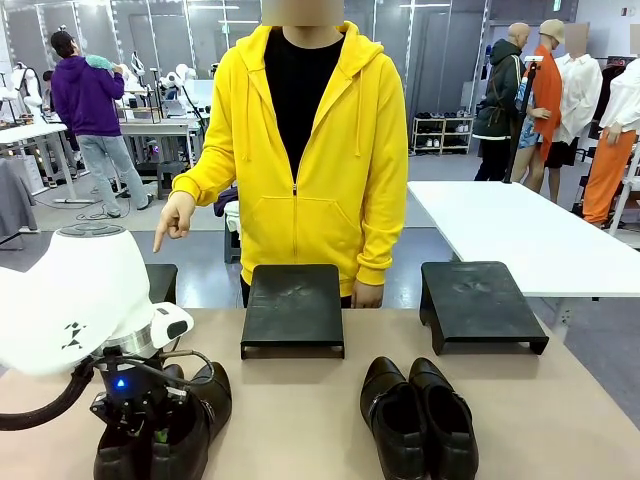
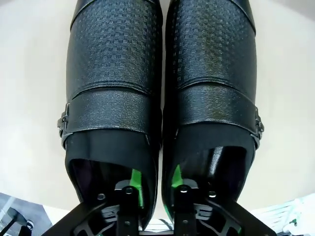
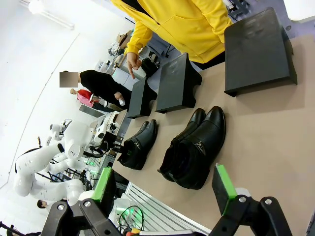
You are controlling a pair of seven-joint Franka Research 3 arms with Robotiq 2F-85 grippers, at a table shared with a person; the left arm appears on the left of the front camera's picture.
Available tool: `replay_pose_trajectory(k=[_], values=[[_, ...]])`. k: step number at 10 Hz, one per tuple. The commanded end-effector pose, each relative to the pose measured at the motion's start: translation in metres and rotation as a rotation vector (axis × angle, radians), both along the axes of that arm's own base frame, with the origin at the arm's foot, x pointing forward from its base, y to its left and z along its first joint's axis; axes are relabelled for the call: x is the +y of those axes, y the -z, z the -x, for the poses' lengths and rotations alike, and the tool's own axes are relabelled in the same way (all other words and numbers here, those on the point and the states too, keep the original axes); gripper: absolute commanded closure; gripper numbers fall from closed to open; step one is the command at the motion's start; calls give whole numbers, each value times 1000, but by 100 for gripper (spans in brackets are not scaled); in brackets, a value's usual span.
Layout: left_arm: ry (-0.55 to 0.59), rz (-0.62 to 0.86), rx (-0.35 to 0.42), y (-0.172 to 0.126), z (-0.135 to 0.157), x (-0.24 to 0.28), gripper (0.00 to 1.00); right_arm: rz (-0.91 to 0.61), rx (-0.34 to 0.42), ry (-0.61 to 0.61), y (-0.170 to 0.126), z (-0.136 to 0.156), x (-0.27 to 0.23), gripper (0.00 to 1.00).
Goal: Place the shoes on the stand as instructed by the person.
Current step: Pick up one pair of Shoes and place it on the Shoes Stand indicated by the person.
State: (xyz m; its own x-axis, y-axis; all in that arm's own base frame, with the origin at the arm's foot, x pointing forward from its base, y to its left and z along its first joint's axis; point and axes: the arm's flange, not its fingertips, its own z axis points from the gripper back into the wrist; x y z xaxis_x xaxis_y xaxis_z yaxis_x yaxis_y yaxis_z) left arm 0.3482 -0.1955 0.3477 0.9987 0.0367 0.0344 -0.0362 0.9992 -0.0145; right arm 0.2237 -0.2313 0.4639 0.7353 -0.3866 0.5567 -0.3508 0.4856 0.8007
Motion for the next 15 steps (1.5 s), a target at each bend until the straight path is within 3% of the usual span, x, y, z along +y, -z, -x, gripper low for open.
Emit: replay_pose_trajectory(k=[1,3,5,10,15], values=[[-16,3,-11,30,57,36,100,-1,-8,-6,-2,-1,-1,0],[-13,19,1,24,53,37,100,-1,-8,-6,-2,-1,-1,0],[-24,27,31,1,45,37,100,-1,-8,-6,-2,-1,-1,0],[-40,19,-100,-104,17,68,100,-1,-8,-6,-2,-1,-1,0],[-19,10,-157,-138,6,101,100,-1,-8,-6,-2,-1,-1,0]])
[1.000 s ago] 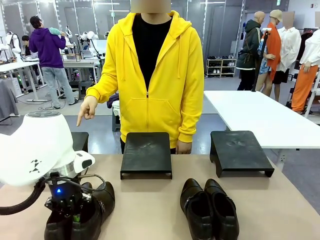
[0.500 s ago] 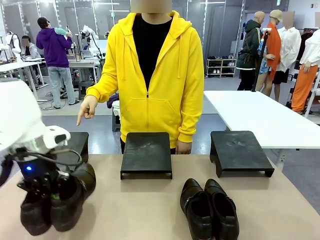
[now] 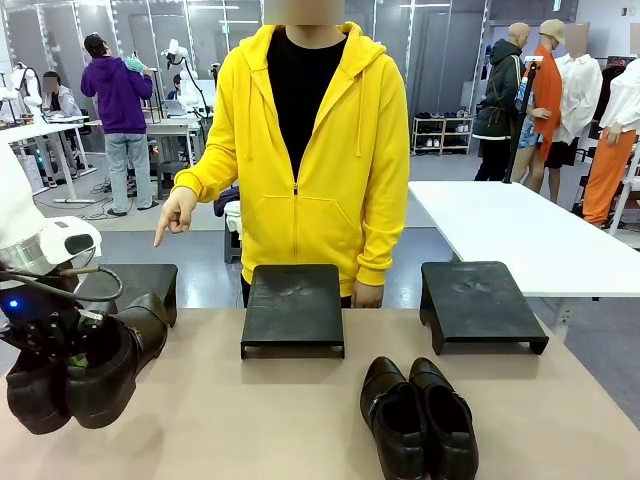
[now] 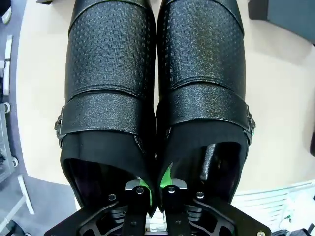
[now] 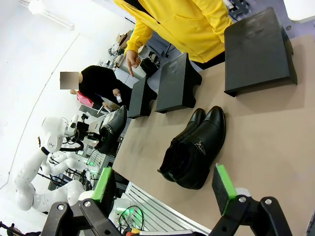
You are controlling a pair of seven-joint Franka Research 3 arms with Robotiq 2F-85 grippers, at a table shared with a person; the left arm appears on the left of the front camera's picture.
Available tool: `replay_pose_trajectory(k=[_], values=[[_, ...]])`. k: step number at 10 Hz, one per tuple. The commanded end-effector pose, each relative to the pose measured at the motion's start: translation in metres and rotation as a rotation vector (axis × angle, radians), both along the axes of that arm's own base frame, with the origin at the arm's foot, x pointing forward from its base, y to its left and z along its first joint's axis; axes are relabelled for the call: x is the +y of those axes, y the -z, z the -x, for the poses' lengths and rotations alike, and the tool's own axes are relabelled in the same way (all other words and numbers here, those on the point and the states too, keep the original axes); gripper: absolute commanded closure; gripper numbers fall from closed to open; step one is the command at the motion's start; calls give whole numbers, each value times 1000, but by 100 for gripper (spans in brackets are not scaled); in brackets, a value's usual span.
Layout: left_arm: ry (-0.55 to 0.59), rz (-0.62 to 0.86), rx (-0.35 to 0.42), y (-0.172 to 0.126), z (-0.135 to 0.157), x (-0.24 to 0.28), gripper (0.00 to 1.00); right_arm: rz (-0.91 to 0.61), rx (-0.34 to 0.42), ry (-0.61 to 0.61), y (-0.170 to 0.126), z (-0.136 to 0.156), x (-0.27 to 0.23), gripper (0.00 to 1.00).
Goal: Place the shoes on the stand as instructed by the person.
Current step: Pick up one pair of Shoes and place it on the Shoes Stand indicated by the person.
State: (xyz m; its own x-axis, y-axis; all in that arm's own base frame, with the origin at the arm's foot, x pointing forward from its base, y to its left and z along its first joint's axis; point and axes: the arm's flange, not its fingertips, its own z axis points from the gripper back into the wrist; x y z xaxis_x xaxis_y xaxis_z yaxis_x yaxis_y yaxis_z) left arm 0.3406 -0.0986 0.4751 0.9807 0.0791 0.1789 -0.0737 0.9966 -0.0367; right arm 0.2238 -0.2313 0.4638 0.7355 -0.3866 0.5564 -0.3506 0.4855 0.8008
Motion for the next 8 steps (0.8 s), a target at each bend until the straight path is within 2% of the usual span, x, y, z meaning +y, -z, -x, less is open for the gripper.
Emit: replay_pose_trajectory(k=[1,2,7,8], values=[[108,43,-23,-13,0,5,100,-1,-9,-6,-2,-1,-1,0],[0,0,0,0,0,0,100,-1,-9,-6,-2,-1,-1,0],[0,0,0,0,0,0,100,-1,-9,-6,-2,-1,-1,0],[20,3,18,8,1,4,93,-1,-9,-6,-2,-1,-1,0]])
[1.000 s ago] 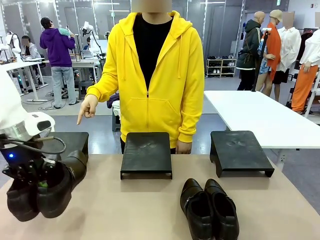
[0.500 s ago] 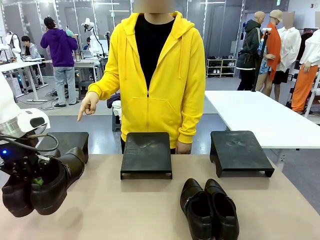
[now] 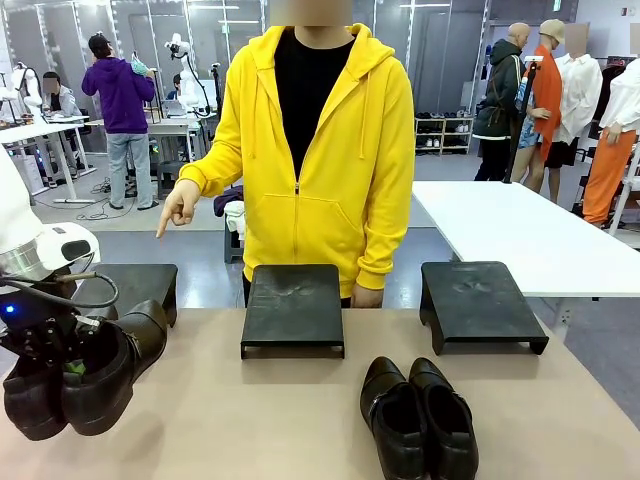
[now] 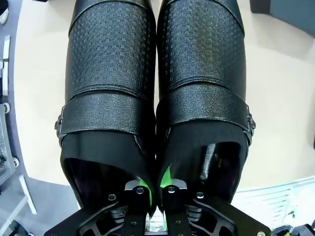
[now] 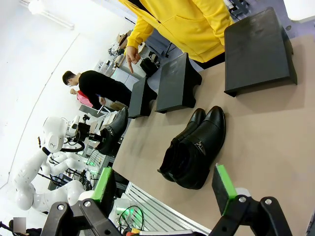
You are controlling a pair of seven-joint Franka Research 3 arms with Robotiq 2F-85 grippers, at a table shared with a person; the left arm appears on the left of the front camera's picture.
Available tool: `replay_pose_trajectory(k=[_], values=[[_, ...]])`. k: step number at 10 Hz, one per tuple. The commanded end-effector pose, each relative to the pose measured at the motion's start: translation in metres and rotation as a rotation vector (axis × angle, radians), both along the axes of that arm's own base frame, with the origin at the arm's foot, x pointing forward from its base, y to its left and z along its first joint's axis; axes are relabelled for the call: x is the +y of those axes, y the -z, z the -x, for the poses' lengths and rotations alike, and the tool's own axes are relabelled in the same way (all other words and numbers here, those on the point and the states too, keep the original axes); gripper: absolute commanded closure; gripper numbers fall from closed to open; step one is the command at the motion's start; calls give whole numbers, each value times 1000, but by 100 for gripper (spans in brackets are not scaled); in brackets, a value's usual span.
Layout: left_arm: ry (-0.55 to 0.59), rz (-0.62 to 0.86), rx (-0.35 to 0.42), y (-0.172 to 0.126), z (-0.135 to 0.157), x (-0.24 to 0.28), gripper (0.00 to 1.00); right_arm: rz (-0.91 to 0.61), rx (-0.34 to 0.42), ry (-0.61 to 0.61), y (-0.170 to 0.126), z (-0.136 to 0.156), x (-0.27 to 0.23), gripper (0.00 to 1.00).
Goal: Place the shoes on the stand as instructed by the person.
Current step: Pick up one pair of Shoes and place it on the Shoes Stand indicated by the person.
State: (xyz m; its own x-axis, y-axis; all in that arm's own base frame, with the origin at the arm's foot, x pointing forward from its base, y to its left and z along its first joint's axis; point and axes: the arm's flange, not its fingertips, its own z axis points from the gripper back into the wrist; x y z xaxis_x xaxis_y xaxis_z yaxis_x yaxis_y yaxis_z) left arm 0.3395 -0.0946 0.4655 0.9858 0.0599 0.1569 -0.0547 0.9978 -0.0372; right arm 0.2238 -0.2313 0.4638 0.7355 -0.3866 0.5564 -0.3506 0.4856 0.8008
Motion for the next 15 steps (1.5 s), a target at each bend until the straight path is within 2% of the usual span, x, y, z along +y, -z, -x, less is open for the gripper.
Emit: replay_pose_trajectory(k=[1,3,6,8,9,12,15], values=[[21,-18,-103,-14,-10,2,93,-1,-9,-6,-2,-1,-1,0],[31,-81,-252,-27,-42,12,93,-1,-9,-6,-2,-1,-1,0],[49,-132,-313,-21,-84,31,93,-1,-9,-6,-2,-1,-1,0],[29,-110,-353,-15,-120,48,93,-1,-9,-6,-2,-1,-1,0],[59,-99,-385,-15,-135,58,93,-1,-9,-6,-2,-1,-1,0],[72,-71,-370,-9,-177,85,93,-1,-9,-6,-2,-1,-1,0],[109,-30,-364,2,-204,98,93,-1,-9,-6,-2,-1,-1,0]])
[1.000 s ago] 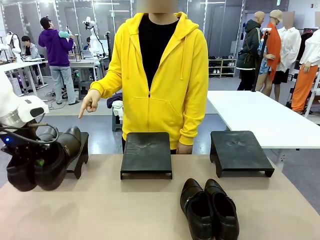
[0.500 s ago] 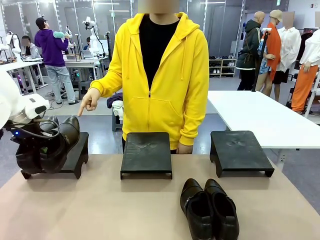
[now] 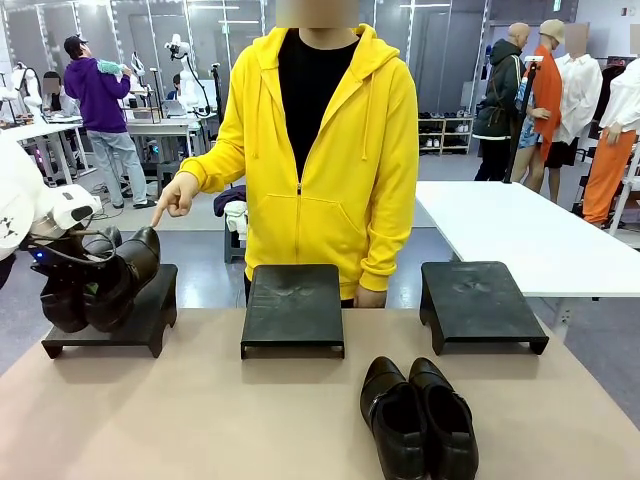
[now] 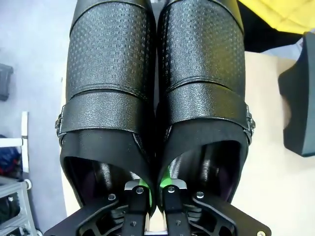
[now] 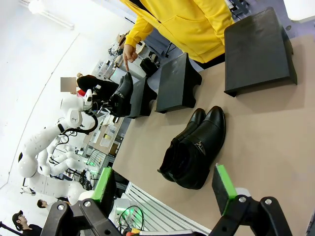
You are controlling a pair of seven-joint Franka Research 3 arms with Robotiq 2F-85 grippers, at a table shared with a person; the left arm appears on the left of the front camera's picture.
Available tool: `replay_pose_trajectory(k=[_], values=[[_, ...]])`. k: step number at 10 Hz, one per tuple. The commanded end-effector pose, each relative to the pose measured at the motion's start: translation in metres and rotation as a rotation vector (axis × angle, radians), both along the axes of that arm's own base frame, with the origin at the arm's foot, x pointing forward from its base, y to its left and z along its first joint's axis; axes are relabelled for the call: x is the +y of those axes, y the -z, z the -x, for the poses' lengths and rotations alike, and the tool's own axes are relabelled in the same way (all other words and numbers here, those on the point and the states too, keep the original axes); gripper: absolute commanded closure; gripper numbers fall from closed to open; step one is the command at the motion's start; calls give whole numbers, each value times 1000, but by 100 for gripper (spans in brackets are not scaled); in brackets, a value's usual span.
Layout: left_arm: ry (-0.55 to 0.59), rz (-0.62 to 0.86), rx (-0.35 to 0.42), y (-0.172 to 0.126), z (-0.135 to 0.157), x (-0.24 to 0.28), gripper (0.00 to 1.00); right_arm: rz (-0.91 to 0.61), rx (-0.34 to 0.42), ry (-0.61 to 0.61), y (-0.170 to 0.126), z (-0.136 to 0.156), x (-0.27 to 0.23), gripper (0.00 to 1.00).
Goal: Place the shoes on the stand as instructed by the person.
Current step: Pick up one pair of Shoes and place it on the Shoes Stand indicated by the person.
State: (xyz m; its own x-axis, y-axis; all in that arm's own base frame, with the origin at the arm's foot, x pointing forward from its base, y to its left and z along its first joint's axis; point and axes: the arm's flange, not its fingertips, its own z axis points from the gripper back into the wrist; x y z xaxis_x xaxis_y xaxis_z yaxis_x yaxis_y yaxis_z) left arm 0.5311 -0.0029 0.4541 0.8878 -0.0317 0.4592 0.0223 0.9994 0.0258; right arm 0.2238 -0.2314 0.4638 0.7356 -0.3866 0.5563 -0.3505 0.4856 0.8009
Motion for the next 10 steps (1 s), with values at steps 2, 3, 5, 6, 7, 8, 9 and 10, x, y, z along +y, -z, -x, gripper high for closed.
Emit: replay_pose_trajectory(k=[2,3,5,6,7,8,9,10], values=[[49,36,-42,0,-23,9,93,-1,-9,-6,-2,-1,-1,0],[52,28,-41,6,-28,9,93,-1,-9,-6,-2,-1,-1,0],[24,17,-32,21,-38,10,93,-1,-9,-6,-2,-1,-1,0],[14,12,-41,26,-40,11,93,-1,-9,-6,-2,-1,-1,0],[12,13,-50,28,-41,11,93,-1,-9,-6,-2,-1,-1,0],[7,13,-57,32,-43,11,93,-1,-9,-6,-2,-1,-1,0],[3,8,-60,35,-43,11,93,-1,-9,-6,-2,-1,-1,0],[-2,6,-52,37,-44,13,93,-1,-9,-6,-2,-1,-1,0]])
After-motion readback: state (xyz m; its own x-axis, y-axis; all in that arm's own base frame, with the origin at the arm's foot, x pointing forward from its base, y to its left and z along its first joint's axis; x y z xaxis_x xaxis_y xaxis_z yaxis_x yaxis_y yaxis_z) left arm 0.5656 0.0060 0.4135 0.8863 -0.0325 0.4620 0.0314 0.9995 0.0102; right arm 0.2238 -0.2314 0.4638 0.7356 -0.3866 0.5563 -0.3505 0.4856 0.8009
